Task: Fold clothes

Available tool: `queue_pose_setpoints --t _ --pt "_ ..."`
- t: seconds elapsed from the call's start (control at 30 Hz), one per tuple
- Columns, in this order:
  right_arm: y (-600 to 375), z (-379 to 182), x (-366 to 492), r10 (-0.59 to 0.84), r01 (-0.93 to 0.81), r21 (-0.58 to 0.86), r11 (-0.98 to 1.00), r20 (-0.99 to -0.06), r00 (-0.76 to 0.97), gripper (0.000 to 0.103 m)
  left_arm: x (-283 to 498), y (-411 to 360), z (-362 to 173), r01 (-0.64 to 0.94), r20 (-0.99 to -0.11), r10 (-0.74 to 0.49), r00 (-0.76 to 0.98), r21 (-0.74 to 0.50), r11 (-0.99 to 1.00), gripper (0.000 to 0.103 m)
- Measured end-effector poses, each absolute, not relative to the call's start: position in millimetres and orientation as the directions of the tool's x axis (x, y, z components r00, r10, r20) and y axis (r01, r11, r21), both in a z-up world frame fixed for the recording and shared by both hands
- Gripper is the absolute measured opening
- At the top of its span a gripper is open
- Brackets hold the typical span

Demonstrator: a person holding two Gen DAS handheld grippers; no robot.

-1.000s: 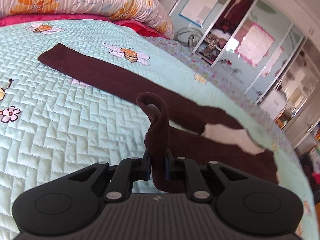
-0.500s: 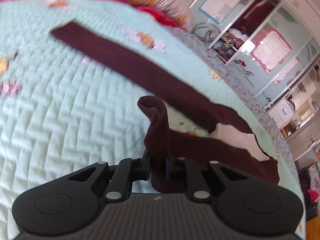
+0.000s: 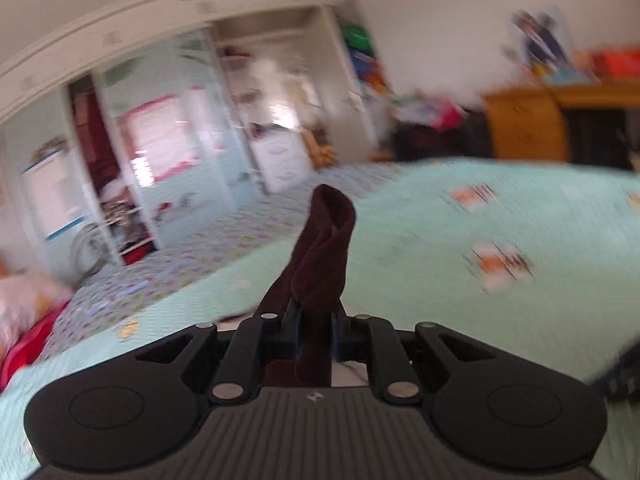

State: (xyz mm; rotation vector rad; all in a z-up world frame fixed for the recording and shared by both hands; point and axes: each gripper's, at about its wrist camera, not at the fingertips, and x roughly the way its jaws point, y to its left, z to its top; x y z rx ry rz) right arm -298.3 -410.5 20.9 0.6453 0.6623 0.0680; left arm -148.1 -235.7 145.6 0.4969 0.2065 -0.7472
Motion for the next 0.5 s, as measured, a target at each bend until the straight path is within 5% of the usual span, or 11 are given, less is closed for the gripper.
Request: queue_pose_setpoints --t 0.23,0.5 --pt "-431.7 15.4 -302.2 0.273 0.147 0.646 0.749 -0.503 0.820 0.043 -160.7 -262.2 53.8 0.825 -0.600 -0.567 0.564 0.388 0.410 0.014" --pt "-452.0 20.3 -264.6 0.360 0.108 0.757 0.645 -0.425 0.831 0.053 -163.4 -247.4 30.5 0.846 -0.663 -0.531 0.528 0.359 0.394 0.022"
